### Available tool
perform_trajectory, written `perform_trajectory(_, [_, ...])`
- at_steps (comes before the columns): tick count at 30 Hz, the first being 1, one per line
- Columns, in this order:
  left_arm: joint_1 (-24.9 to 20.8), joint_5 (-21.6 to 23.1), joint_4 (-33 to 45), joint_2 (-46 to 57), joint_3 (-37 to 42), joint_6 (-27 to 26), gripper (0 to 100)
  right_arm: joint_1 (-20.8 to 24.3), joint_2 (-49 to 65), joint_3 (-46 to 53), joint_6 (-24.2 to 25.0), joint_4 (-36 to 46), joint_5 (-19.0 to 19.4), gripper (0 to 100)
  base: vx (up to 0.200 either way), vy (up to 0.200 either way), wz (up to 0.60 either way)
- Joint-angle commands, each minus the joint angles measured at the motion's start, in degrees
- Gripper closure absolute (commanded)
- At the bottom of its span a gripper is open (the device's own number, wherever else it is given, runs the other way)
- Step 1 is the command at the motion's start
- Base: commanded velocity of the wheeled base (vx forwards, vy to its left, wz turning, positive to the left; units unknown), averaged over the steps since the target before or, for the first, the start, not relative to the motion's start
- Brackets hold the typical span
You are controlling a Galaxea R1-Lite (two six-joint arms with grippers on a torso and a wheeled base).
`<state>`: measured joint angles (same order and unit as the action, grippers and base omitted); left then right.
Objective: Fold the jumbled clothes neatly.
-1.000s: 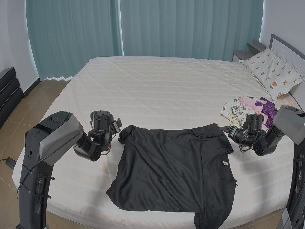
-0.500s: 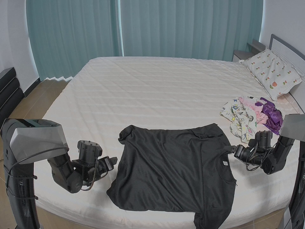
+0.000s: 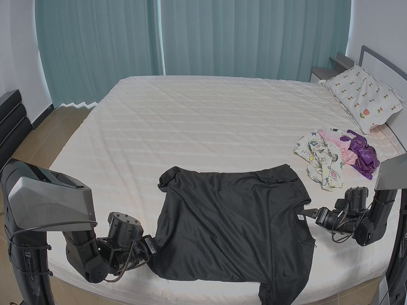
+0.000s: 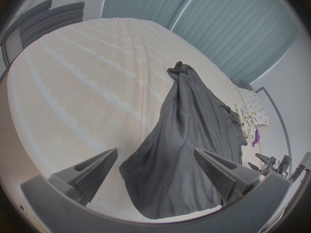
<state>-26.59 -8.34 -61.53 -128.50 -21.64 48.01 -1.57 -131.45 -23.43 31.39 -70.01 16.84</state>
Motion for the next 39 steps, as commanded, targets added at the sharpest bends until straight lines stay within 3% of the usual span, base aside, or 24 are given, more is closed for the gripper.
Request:
perform_trajectory(1, [-0.31, -0.27, 0.00, -1.31, 0.54, 0.86, 0, -0.01, -0.56, 0.84, 0.95, -1.36, 0.04, 0, 0.000, 0.000, 0.00])
perform_trajectory(10, [-1.27, -1.51, 0.00, -3.51, 1.16, 1.83, 0, 0.17, -0.91, 1.28, 1.83, -2.32, 0.04, 0, 0.000, 0.000, 0.00])
perform_trajectory(11, [-1.45, -1.94, 0.00, -3.86, 0.98, 1.65, 100, 0.08, -0.91, 1.28, 1.92, -2.32, 0.04, 0, 0.000, 0.000, 0.00])
perform_trajectory(19, [-3.12, -4.14, 0.09, -4.83, 0.90, 1.56, 100, 0.08, -0.74, 1.28, 1.92, -2.41, 0.04, 0, 0.000, 0.000, 0.00])
perform_trajectory(24, [-3.65, -4.93, 0.62, -3.51, 3.71, 1.04, 100, -0.01, -0.91, 1.37, 1.83, -2.41, 0.04, 0, 0.000, 0.000, 0.00])
perform_trajectory(29, [-3.65, -7.57, 0.18, -0.08, 10.92, -3.80, 100, -0.10, -0.74, 1.19, 1.74, -2.32, 0.04, 0, 0.000, 0.000, 0.00])
perform_trajectory(34, [-3.73, -8.80, 0.00, -0.26, 12.50, -3.62, 100, 0.25, -1.35, 0.14, 1.74, -2.24, 1.27, 0, 0.000, 0.000, 0.00])
perform_trajectory(35, [-4.00, -8.80, 0.00, -0.35, 12.67, -3.45, 0, 0.25, -1.62, -0.21, 1.74, -2.24, 1.45, 0, 0.000, 0.000, 0.00])
perform_trajectory(39, [-4.79, -8.98, -0.09, 0.44, 13.90, -3.45, 0, 0.52, -3.11, -2.85, 1.74, -1.36, 1.45, 0, 0.000, 0.000, 0.00])
